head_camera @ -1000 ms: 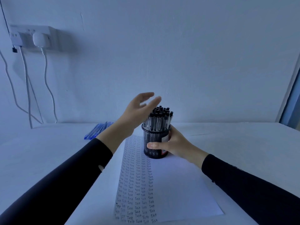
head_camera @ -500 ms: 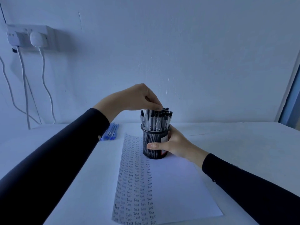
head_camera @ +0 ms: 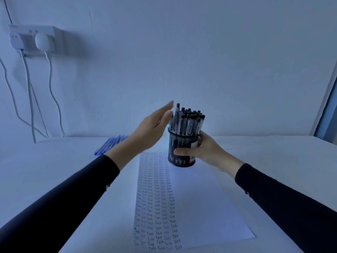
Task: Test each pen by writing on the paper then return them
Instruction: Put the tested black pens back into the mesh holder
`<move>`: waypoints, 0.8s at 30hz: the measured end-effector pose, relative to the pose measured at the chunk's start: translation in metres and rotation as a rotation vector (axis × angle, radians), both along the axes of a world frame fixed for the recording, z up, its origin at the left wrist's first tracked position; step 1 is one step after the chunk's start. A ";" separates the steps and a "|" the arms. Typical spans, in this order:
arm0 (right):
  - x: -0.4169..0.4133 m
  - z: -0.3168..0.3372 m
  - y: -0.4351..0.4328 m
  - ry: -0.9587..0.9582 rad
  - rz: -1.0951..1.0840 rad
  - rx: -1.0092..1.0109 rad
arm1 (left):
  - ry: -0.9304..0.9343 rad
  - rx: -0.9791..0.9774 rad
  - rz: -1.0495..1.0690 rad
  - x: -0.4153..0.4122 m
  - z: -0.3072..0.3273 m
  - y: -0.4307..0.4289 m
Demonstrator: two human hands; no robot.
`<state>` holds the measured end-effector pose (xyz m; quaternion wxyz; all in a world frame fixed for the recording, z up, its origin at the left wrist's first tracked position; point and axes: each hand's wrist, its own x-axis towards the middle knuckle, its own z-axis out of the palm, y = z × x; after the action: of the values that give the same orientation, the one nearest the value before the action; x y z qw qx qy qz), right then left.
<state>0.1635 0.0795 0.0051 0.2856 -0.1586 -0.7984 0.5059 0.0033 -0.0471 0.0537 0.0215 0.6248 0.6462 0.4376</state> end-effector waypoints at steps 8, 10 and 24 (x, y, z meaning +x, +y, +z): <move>0.019 -0.001 0.033 0.083 -0.143 -0.072 | 0.332 -0.727 0.020 -0.030 -0.073 -0.022; 0.022 -0.008 0.041 0.051 -0.180 -0.081 | 0.321 -0.735 0.003 -0.034 -0.072 -0.021; 0.010 -0.027 0.050 -0.017 -0.248 0.014 | -0.448 -0.178 0.144 -0.028 -0.080 0.094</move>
<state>0.1740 0.1291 -0.0224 0.3403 -0.2587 -0.7784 0.4597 -0.0249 0.0464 -0.0267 0.1881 0.4601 0.7043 0.5069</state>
